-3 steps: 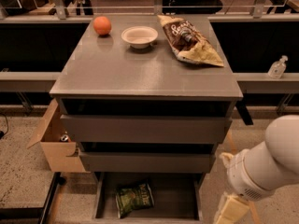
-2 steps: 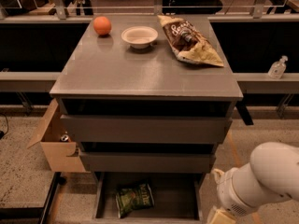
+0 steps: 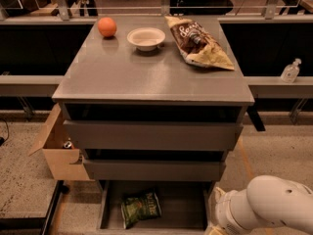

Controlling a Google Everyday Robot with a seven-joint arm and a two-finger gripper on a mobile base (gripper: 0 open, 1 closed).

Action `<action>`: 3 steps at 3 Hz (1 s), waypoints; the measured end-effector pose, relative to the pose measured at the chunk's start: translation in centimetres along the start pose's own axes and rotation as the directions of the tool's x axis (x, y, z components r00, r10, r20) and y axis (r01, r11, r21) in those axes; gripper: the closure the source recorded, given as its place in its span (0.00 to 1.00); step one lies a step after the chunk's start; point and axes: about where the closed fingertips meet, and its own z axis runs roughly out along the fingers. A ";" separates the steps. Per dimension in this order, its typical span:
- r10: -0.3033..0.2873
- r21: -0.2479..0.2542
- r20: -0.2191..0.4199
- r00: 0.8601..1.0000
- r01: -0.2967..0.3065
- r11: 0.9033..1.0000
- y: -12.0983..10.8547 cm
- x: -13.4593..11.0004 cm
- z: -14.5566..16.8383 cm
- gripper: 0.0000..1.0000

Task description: Pick green jalapeno chip bag from bottom drawer and place on counter

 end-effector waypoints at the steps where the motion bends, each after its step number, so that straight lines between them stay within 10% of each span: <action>1: 0.000 0.000 0.000 1.000 0.000 1.000 0.0 0.0 0.0 0.00; 3: 0.013 -0.035 0.031 0.999 -0.012 0.999 -2.3 -1.3 7.1 0.00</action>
Offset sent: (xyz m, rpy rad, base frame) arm 0.0304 0.0108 -0.0329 0.0798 -0.0116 -0.0272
